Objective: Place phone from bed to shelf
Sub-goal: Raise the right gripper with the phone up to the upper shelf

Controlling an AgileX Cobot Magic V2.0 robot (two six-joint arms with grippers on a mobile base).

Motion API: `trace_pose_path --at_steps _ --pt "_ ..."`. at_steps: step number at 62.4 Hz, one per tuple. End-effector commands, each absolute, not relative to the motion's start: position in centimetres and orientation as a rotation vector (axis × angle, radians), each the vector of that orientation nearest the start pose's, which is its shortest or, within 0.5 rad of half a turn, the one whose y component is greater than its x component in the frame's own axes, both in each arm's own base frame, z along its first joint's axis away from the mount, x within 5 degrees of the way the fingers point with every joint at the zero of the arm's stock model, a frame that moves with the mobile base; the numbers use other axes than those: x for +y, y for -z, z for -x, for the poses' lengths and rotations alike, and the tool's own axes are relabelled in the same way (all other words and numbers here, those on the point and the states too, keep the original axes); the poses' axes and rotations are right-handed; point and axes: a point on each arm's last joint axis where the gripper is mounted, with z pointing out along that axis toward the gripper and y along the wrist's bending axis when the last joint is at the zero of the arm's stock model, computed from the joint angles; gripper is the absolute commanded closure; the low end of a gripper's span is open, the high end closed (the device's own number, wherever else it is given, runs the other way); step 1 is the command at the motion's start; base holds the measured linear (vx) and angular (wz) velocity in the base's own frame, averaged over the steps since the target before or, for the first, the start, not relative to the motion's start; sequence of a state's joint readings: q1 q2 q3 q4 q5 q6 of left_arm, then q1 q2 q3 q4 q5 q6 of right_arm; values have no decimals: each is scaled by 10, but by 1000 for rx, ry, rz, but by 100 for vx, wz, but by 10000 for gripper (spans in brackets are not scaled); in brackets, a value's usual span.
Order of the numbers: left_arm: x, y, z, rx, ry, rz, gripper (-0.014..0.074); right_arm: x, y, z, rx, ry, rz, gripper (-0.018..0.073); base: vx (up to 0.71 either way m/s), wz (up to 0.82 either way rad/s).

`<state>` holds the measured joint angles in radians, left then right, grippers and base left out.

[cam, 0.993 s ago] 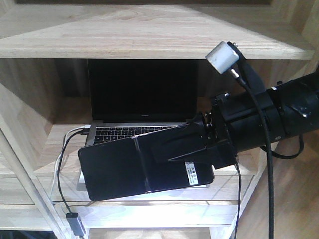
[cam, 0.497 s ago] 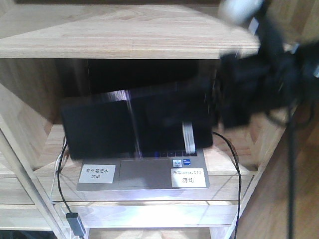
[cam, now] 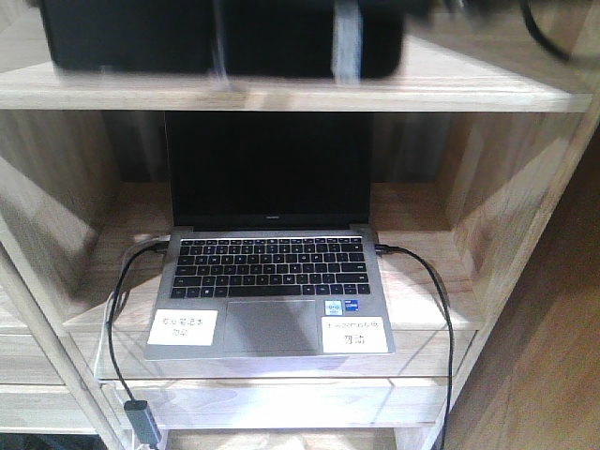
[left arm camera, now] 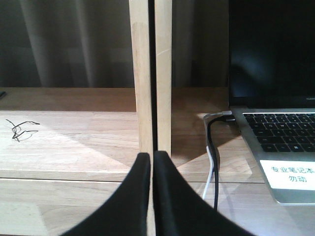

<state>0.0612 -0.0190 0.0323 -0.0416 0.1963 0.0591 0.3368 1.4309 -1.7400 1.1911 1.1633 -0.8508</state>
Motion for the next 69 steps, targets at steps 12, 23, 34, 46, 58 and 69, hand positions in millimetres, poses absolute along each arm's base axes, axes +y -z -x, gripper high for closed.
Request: trace_pose_path --at_steps 12,23,34,46,58,69 --pt "3 -190 -56 1622 -49 38 595 171 -544 -269 1402 -1131 875 561 0 0" --pt "3 -190 -56 1622 -49 38 595 180 -541 -305 1374 -1142 785 561 0 0" --pt "3 -190 -56 1622 -49 38 595 190 -534 -327 1372 -1139 746 561 0 0" --pt "3 -190 -56 1622 -49 38 595 212 -521 -341 1385 -1131 697 561 0 0" --pt "3 -190 -56 1622 -49 38 595 229 -503 -356 1418 -1089 670 561 0 0" --pt "3 -190 -56 1622 -49 38 595 237 -483 -372 1464 -1082 652 561 0 0"
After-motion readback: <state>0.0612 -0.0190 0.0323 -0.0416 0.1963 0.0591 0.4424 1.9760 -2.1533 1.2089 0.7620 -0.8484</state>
